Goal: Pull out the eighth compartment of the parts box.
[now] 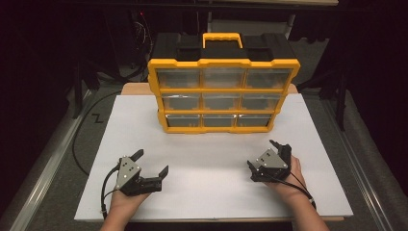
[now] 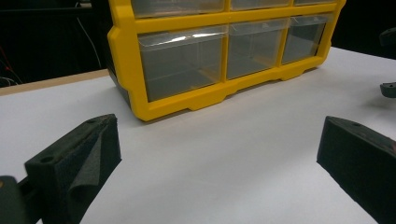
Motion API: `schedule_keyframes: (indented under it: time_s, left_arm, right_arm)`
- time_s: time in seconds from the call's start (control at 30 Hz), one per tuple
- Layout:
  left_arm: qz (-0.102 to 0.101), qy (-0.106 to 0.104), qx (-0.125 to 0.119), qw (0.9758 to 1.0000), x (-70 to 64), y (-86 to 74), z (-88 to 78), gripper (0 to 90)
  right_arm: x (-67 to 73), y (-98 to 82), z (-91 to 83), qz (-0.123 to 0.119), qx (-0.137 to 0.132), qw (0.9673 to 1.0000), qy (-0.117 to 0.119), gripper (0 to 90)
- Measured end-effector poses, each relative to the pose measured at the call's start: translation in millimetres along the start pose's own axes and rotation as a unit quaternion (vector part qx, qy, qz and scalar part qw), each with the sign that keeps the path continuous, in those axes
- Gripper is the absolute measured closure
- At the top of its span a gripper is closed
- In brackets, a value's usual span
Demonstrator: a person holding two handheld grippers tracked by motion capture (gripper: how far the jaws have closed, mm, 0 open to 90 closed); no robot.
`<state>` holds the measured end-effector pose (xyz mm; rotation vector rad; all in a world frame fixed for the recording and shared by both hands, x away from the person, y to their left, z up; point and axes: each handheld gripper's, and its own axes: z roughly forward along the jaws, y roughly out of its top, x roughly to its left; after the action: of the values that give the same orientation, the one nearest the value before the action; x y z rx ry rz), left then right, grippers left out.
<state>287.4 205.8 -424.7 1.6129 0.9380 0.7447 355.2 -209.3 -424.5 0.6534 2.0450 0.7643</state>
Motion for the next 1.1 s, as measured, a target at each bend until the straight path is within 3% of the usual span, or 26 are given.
schedule_keyframes:
  time_s: [0.07,0.1,0.17,0.3,0.37,0.47,0.73,0.83,0.87,0.93,1.0,1.07,1.1]
  left_arm:
    - [0.0,0.0,0.0,1.0,0.2,0.0,0.0,0.3]
    - [0.0,0.0,0.0,1.0,0.2,-0.1,0.0,0.3]
    - [0.0,0.0,0.0,1.0,0.1,-0.1,0.1,0.3]
    - [0.0,0.0,-0.001,1.0,0.1,0.1,-0.3,0.3]
    - [-0.001,0.001,-0.001,1.0,0.4,0.1,-0.5,0.3]
    - [-0.002,0.001,-0.003,1.0,0.4,0.3,-0.6,0.3]
    - [-0.003,0.001,-0.003,1.0,0.8,0.3,-0.8,0.3]
    - [-0.002,0.001,-0.003,1.0,0.6,0.3,-0.7,0.3]
    - [-0.003,0.001,-0.003,1.0,0.6,0.4,-0.7,0.3]
    - [-0.002,0.001,-0.003,1.0,0.7,0.4,-0.8,0.3]
    - [-0.002,0.001,-0.003,1.0,0.7,0.3,-0.8,0.3]
    - [-0.002,0.001,-0.003,1.0,0.6,0.4,-0.8,0.3]
    - [-0.002,0.0,-0.003,1.0,0.5,0.3,-0.8,0.3]
  right_arm:
    - [2.3,2.2,-1.3,-0.016,0.0,0.9999,-0.004,1.1]
    - [4.9,4.7,-3.0,-0.037,0.0,0.9992,-0.011,1.1]
    - [6.0,5.6,-3.4,-0.045,-0.001,0.9989,-0.014,1.1]
    - [12.3,9.6,-5.5,-0.1,0.007,0.9945,-0.031,1.1]
    - [14.3,10.1,-5.7,-0.099,0.009,0.9945,-0.033,1.1]
    - [17.5,11.8,-6.5,-0.132,0.011,0.9902,-0.043,1.1]
    - [22.1,12.6,-7.6,-0.171,0.016,0.9836,-0.055,1.1]
    - [23.9,12.6,-7.9,-0.194,0.02,0.9791,-0.057,1.1]
    - [23.9,12.6,-7.9,-0.194,0.02,0.9791,-0.057,1.1]
    - [26.3,13.3,-8.3,-0.22,0.025,0.9729,-0.067,1.1]
    - [28.2,13.5,-8.7,-0.228,0.029,0.9708,-0.07,1.1]
    - [28.2,14.9,-8.7,-0.258,0.026,0.9627,-0.078,1.1]
    - [29.4,14.6,-8.6,-0.256,0.028,0.963,-0.078,1.1]
